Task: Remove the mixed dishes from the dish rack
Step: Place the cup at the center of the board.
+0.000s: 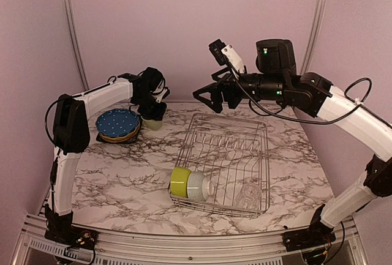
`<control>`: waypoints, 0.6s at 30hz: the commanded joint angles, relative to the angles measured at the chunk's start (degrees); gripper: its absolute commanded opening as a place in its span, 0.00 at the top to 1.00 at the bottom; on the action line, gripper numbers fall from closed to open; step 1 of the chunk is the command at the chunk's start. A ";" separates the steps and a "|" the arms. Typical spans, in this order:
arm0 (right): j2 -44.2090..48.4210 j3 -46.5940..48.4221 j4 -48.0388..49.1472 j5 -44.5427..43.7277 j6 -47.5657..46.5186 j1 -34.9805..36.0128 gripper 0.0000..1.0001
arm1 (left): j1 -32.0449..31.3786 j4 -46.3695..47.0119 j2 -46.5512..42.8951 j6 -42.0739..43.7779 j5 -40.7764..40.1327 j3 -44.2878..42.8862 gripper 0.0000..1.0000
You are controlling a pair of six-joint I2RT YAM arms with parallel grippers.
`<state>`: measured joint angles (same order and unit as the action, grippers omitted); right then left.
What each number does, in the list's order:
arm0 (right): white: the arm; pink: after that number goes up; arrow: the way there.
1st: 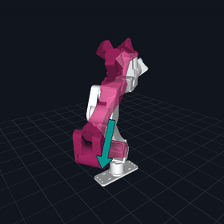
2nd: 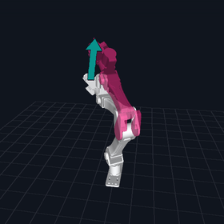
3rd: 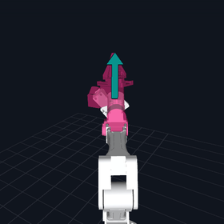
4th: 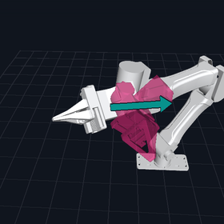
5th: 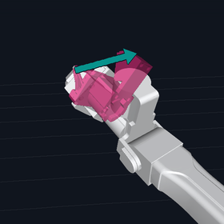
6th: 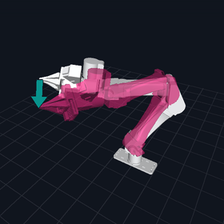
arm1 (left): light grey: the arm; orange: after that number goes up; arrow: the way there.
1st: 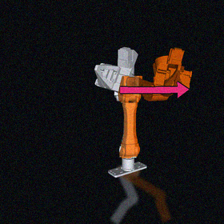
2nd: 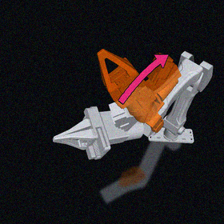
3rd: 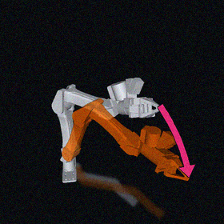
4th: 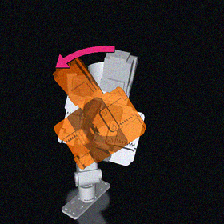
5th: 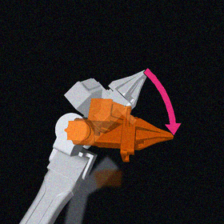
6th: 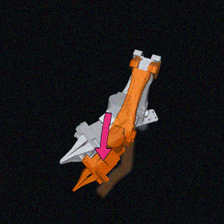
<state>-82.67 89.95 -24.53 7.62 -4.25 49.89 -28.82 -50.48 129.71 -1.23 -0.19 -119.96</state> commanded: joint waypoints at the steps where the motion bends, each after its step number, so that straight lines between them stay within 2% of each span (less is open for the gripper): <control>1: -0.48 2.35 -0.95 0.64 1.23 -0.43 0.02 | 0.24 0.54 0.61 0.88 -1.95 0.24 0.95; 18: -0.28 2.16 -0.90 0.29 2.38 -0.41 0.02 | 0.34 0.14 1.64 2.88 -0.09 1.66 0.92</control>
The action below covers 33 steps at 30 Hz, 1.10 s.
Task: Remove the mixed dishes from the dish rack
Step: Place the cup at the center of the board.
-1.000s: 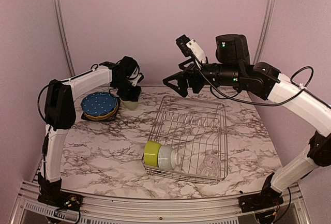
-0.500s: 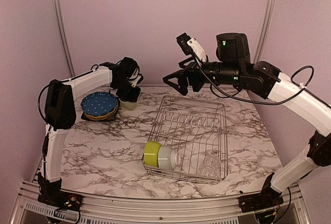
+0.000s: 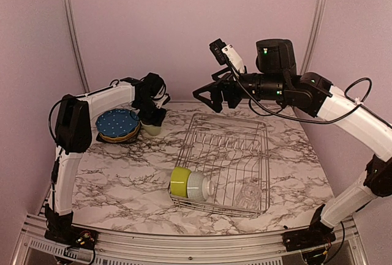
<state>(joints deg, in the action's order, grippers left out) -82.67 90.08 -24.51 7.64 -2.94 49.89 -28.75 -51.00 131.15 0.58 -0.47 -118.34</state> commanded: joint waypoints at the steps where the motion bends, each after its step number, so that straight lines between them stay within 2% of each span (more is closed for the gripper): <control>1: -0.21 1.96 -0.89 0.27 1.17 -0.41 0.01 | 0.28 0.71 0.17 1.07 0.23 0.04 0.90; 8: 0.05 1.86 -0.84 0.27 1.72 -0.38 0.02 | 0.31 0.73 -0.66 1.00 0.29 0.12 0.74; 12: 0.08 1.85 -0.76 0.27 1.88 -0.41 0.02 | 0.35 0.73 -1.11 1.18 0.02 0.22 0.71; 18: 0.19 1.76 -0.71 0.56 2.40 -0.41 0.02 | 0.36 0.75 -2.46 1.09 -1.03 0.04 0.57; 25: 0.69 1.50 -0.65 0.60 2.55 -0.40 0.02 | 0.28 0.64 -4.54 1.66 -4.77 -0.13 0.53; 33: 1.30 1.02 -0.46 0.62 3.17 -0.41 0.01 | 0.19 1.07 -8.20 1.02 -4.68 -0.48 0.41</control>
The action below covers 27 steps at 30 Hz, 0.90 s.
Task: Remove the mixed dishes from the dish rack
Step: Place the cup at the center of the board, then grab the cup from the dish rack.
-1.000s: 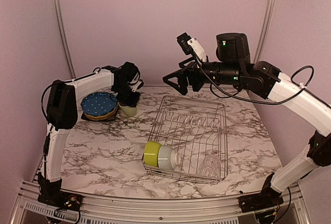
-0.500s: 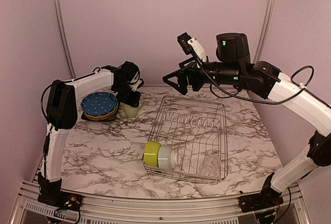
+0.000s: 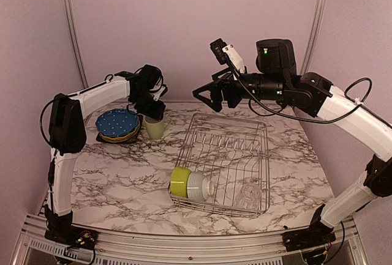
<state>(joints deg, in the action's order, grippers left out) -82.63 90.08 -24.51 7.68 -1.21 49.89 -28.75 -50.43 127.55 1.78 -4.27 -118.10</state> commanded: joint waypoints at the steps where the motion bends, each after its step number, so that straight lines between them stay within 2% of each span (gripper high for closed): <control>1: 1.38 0.91 -0.53 0.58 2.13 -0.41 0.02 | 0.19 0.63 -5.24 -0.34 -0.83 -0.72 0.39; 7: 1.99 0.88 -3.92 -0.03 2.30 -0.44 0.02 | 0.19 1.54 -9.64 -0.94 -0.78 -0.68 0.29; 12: 3.37 -0.03 -7.77 -1.17 2.96 -0.40 0.02 | 0.10 1.48 -13.15 -1.33 0.32 2.20 0.28; 21: 5.20 -2.74 -10.10 -2.03 6.03 -0.40 0.01 | -1.56 5.33 -21.60 -7.47 1.92 19.77 0.31; 27: 5.19 -2.07 -20.83 -1.24 7.65 -0.40 0.02 | -1.57 12.41 -28.02 -9.79 3.26 28.76 0.31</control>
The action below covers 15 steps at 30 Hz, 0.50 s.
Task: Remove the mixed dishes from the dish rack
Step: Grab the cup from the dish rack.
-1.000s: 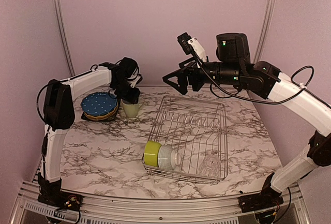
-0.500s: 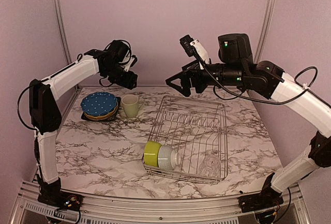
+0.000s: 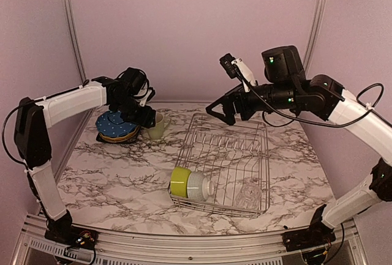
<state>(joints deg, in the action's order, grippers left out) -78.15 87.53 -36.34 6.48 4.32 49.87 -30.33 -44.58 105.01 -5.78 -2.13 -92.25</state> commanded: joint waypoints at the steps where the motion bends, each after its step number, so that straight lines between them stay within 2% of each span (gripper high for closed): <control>1: 1.09 0.20 -10.93 0.43 2.65 -0.36 0.02 | 0.00 7.21 -6.24 -2.36 1.02 3.89 0.31; 9: 6.31 -5.13 -21.54 3.18 11.91 0.13 0.04 | 0.00 12.99 -12.19 -3.15 0.70 10.76 0.30; 15: 5.60 -10.38 -28.77 -1.85 19.45 6.74 0.04 | 0.00 17.35 -15.40 -4.21 0.71 14.41 0.29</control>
<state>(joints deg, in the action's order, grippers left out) -71.66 80.07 -57.39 7.64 16.80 52.71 -30.37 -31.83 91.98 -8.82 -1.74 -79.59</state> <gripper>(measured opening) 0.963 0.707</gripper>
